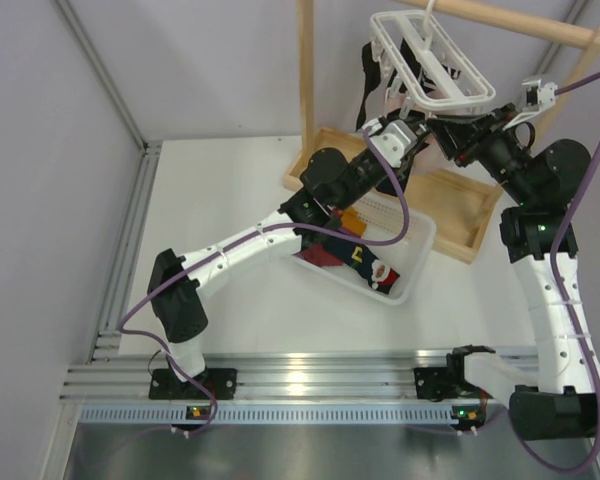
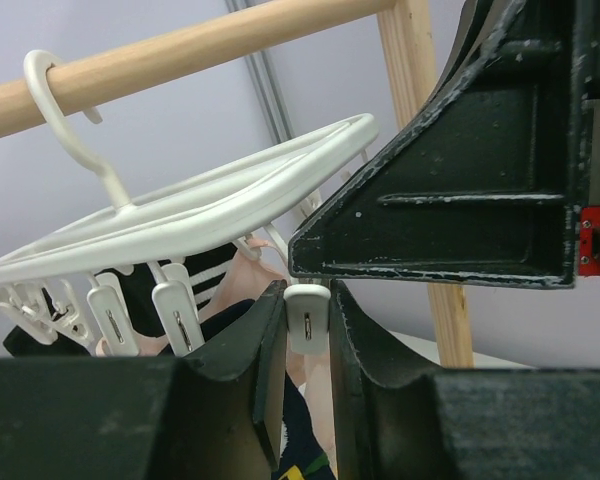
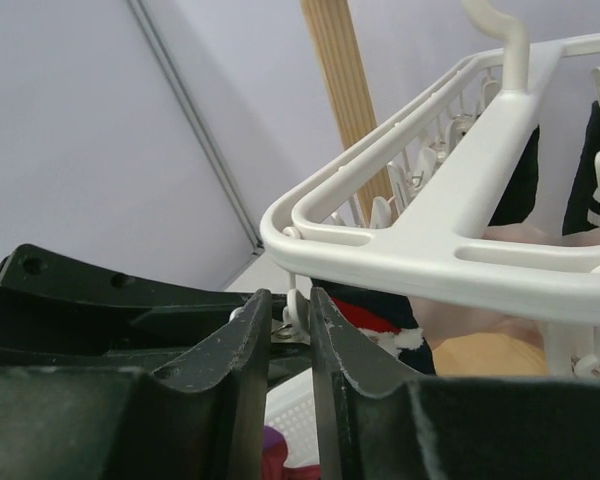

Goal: Clip the socks to the hanger
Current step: Open the clamp at the hanger.

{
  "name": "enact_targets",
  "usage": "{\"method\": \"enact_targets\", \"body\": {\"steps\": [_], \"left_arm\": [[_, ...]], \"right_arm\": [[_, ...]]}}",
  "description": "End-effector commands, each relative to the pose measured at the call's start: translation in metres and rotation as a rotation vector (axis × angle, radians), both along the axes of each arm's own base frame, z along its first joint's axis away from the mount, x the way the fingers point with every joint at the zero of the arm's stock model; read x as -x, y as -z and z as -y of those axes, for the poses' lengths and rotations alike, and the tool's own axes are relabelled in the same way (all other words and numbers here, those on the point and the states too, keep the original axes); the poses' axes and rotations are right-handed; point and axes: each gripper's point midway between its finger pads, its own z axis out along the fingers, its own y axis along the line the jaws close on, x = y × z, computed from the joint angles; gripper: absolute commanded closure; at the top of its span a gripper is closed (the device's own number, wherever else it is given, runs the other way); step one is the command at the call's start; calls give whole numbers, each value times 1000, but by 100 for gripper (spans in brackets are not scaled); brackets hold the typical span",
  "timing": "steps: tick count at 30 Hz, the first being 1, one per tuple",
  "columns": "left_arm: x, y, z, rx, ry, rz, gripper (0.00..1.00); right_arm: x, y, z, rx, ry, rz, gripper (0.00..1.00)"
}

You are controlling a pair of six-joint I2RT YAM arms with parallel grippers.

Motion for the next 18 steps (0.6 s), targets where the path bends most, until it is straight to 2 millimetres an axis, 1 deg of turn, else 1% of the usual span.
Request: {"method": "enact_targets", "body": {"steps": [1, 2, 4, 5, 6, 7, 11, 14, 18], "left_arm": [[13, -35, -9, 51, 25, 52, 81], [13, -35, -9, 50, 27, 52, 81], [13, -36, -10, 52, 27, 49, 79], [14, -36, -10, 52, 27, 49, 77], [13, -35, -10, 49, 26, 49, 74], [14, -35, -11, 49, 25, 46, 69], [10, -30, -12, 40, 6, 37, 58], [8, -27, -14, 38, -9, 30, 54], [7, -23, -17, 34, -22, 28, 54]], "right_arm": [[2, -17, -6, -4, -3, 57, 79], [1, -16, -6, -4, -1, 52, 85], [0, -16, -6, -3, 3, 51, 90], [-1, -16, -6, -4, 5, 45, 96], [-1, -17, -5, -8, 9, 42, 98], [0, -18, -5, -14, 5, 40, 99], [3, -23, -7, -46, -8, 25, 100], [6, -27, -7, -69, -16, 19, 100], [7, -32, -7, -90, -22, 14, 100]]}}
